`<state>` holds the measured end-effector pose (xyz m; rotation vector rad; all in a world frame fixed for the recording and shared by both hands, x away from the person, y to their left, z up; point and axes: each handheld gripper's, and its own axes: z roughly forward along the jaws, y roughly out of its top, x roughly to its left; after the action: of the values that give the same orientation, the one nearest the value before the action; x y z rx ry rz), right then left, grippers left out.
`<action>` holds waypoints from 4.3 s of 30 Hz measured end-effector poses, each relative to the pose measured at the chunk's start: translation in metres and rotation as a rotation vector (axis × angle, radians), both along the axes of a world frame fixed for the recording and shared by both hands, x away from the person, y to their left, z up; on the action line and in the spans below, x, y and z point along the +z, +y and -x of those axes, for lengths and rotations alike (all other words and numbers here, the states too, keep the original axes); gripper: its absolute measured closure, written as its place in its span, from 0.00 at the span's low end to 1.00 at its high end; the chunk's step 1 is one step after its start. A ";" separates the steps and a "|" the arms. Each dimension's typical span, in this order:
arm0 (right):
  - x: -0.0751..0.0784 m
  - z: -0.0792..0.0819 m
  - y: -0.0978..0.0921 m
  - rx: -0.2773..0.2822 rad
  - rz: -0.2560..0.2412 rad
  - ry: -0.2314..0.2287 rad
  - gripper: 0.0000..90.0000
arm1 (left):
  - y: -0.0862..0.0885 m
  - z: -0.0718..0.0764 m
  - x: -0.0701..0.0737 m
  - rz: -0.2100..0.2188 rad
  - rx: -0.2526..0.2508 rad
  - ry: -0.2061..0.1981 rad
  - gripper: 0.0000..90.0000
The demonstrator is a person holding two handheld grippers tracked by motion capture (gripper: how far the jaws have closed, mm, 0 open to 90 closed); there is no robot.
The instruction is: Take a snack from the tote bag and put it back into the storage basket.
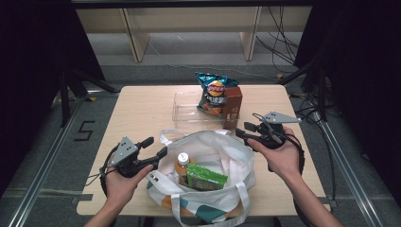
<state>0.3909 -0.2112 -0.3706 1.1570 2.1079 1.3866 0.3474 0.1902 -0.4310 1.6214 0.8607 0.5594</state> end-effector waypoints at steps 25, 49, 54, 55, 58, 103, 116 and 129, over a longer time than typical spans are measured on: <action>-0.011 0.042 0.012 0.211 -0.009 0.077 0.61 | -0.001 0.001 0.000 -0.014 0.000 0.003 0.37; -0.014 0.061 0.025 0.311 -0.022 0.113 0.56 | -0.002 0.002 0.000 -0.013 -0.001 0.004 0.36; -0.017 0.061 0.026 0.326 -0.022 0.118 0.55 | -0.002 0.002 0.000 -0.013 0.000 0.004 0.36; -0.017 0.061 0.028 0.321 -0.031 0.117 0.55 | -0.002 0.002 0.001 -0.013 0.000 0.003 0.36; -0.016 0.062 0.029 0.341 -0.035 0.117 0.54 | -0.002 0.002 0.000 -0.012 -0.001 0.005 0.36; -0.046 0.066 0.045 0.442 0.097 0.227 0.56 | -0.004 0.002 0.000 -0.017 -0.014 0.006 0.36; -0.044 0.069 0.046 0.444 0.110 0.154 0.75 | -0.004 0.002 0.000 -0.010 -0.018 -0.002 0.36; -0.040 0.073 0.045 0.465 0.140 0.109 0.93 | -0.004 0.002 0.000 -0.017 -0.012 0.003 0.36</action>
<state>0.3180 -0.1664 -0.4109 0.7277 2.6222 1.3517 0.3450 0.1861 -0.4308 1.6419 0.8501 0.5572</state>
